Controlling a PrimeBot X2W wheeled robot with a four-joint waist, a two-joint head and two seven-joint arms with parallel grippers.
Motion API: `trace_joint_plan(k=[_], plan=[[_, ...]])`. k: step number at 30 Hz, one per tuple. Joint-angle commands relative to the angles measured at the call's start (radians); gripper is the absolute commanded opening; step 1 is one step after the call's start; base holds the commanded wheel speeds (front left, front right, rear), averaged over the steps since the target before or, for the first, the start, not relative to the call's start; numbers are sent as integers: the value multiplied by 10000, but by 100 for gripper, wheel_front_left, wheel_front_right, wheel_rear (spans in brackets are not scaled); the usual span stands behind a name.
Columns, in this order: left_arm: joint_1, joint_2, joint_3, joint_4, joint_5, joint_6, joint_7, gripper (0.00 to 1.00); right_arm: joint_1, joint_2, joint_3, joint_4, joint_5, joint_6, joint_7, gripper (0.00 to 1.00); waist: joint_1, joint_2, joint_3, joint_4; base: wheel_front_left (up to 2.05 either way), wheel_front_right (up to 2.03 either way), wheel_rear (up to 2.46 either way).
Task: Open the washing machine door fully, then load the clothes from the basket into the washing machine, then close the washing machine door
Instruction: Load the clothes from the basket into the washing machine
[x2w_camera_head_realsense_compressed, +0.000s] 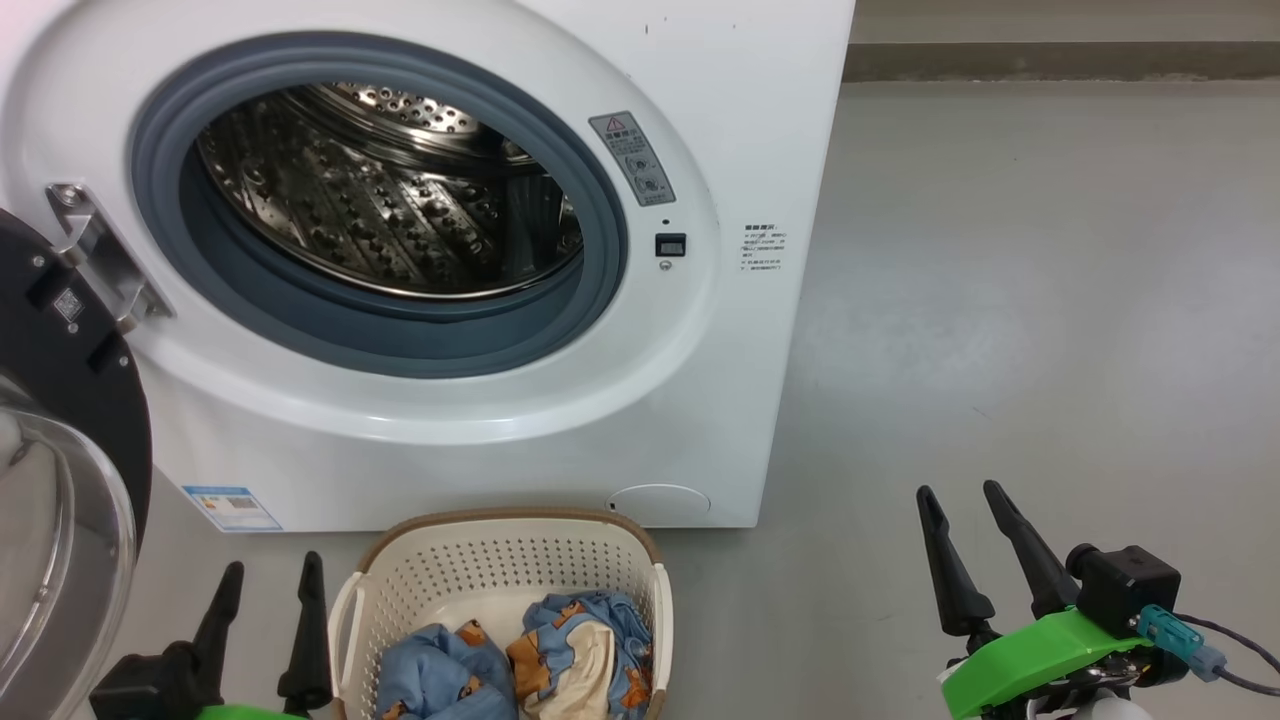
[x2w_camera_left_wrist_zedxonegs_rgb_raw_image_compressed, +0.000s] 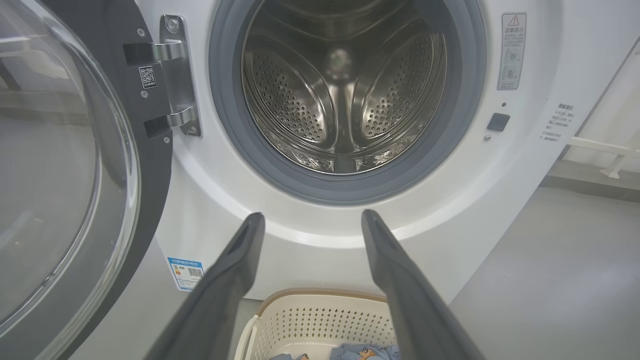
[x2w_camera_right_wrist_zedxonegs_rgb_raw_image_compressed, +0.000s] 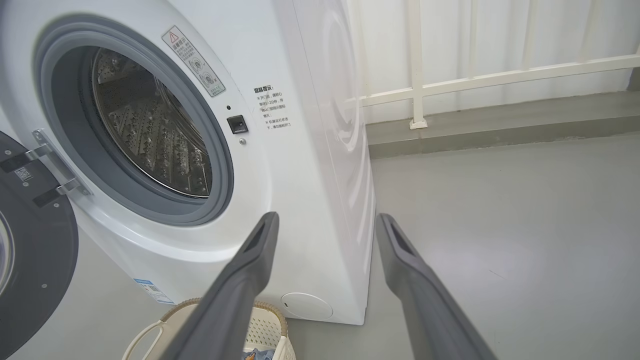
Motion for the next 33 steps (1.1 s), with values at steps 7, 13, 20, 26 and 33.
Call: trace_joint_plan(k=[7,13,20,26,33], plan=[[-256,173,178,-134,73,-26,-63,100,-201,7,298,-247,-135,16,20,100,0,0,-50,-5,0,0,0],[-256,178,119,-92,67,-26,-63,100,-174,7,309,-297,-152,16,63,100,0,0,-49,7,0,0,0],[-280,179,98,-66,60,-26,-63,100,-176,7,274,-364,-163,16,95,100,0,0,45,33,0,0,0],[-325,182,77,-57,25,-26,-63,100,-220,7,201,-418,-188,16,107,100,0,0,234,-2,0,0,0],[-585,216,-180,100,-92,-27,-63,100,-269,7,-221,-425,-455,16,261,100,0,0,838,-134,0,0,0]])
